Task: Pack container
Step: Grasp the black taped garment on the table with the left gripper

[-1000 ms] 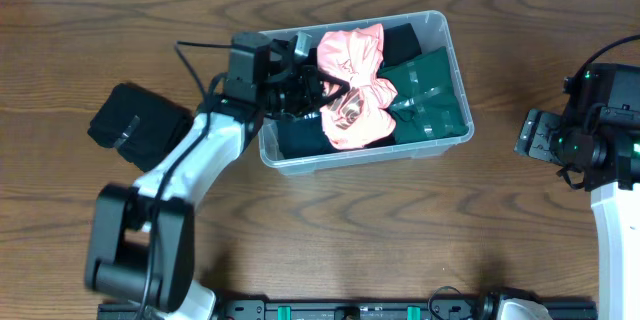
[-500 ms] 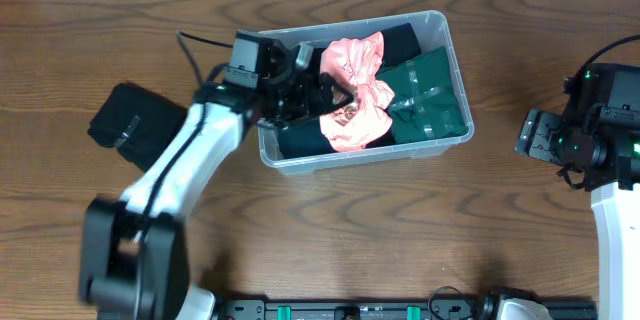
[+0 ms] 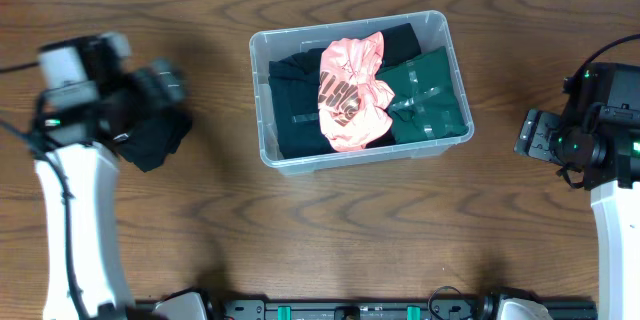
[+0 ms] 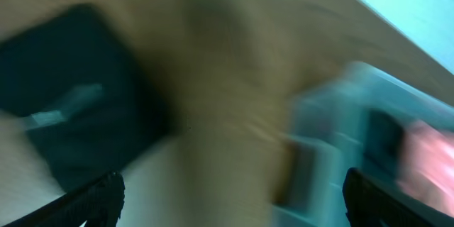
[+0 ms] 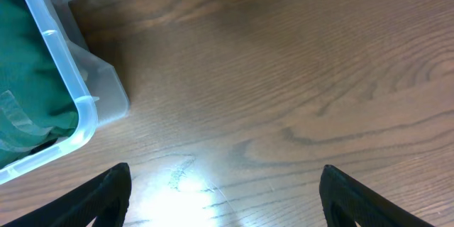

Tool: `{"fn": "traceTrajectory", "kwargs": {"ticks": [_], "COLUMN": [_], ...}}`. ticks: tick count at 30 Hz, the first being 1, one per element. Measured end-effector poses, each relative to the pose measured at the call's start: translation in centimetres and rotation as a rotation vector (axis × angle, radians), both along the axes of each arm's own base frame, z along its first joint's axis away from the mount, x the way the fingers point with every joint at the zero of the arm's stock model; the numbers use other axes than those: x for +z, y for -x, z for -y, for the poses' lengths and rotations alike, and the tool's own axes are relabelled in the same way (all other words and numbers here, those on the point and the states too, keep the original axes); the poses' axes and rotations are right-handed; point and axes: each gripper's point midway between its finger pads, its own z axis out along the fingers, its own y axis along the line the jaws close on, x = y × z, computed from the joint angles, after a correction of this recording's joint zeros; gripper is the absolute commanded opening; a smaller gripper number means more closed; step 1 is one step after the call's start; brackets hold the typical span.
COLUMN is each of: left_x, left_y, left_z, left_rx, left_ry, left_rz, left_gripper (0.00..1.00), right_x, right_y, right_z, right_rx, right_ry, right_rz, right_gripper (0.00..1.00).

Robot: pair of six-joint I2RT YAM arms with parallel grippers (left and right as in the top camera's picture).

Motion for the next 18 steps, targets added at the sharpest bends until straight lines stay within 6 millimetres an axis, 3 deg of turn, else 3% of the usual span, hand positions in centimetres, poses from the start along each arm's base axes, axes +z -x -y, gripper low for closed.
{"fn": "traceTrajectory", "kwargs": {"ticks": [4,7,11,15,18], "left_x": [-5.3,-9.5,-14.4,-17.9,-19.1], "left_y": [1.3,1.9,2.4,2.5,2.0], "left_z": [-6.6,-9.0,-10.2,-9.9,-9.4], "left_rx": [0.174,0.234,0.264,0.259,0.233], "left_ry": [0.038,0.101,0.173,0.216,0.246], "left_rz": [-0.141,-0.234,-0.330,-0.394,-0.397], "left_gripper": [0.98,0.98,0.98,1.00,0.87], "right_x": [0.0,0.0,0.0,0.0,0.0], "right_y": [0.0,0.0,0.0,0.0,0.0], "right_z": [0.0,0.0,0.0,0.0,0.0], "right_rx": [0.000,0.000,-0.001,0.000,0.000], "right_ry": [0.000,0.000,0.000,0.000,0.000], "right_rz": [-0.001,-0.001,0.000,-0.001,-0.001], "right_gripper": [0.83,0.83,0.83,0.83,0.83]}}
